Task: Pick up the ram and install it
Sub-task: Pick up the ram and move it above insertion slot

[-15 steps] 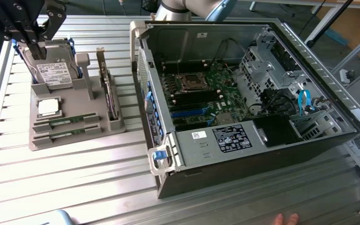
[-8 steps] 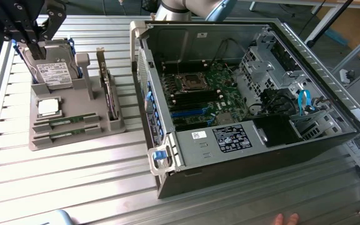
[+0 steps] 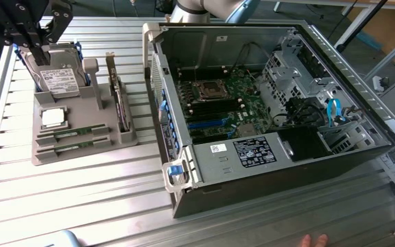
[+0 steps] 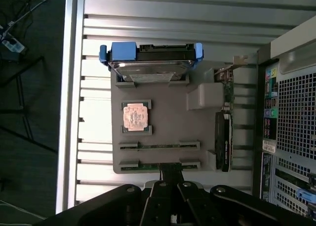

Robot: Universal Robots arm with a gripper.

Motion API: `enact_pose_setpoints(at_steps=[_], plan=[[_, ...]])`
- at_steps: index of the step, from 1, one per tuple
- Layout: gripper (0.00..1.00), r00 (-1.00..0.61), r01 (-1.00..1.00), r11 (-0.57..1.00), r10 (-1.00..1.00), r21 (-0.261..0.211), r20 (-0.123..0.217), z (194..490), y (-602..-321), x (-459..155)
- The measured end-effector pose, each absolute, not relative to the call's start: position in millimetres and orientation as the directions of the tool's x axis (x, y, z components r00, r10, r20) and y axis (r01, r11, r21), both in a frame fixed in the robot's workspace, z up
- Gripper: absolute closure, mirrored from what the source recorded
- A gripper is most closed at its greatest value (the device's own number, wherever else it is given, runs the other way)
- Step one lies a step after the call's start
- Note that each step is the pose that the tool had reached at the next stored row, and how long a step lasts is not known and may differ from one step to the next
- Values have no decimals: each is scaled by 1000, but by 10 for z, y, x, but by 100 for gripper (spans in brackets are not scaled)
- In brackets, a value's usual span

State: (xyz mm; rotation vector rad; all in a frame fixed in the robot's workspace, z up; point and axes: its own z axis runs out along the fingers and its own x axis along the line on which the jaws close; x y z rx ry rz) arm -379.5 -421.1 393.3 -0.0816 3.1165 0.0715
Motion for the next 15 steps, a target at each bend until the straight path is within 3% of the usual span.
enact_pose_setpoints(at_steps=[15], plan=[[89,-986,-168,985,-167,45,-24,3933,-4211,-3795]])
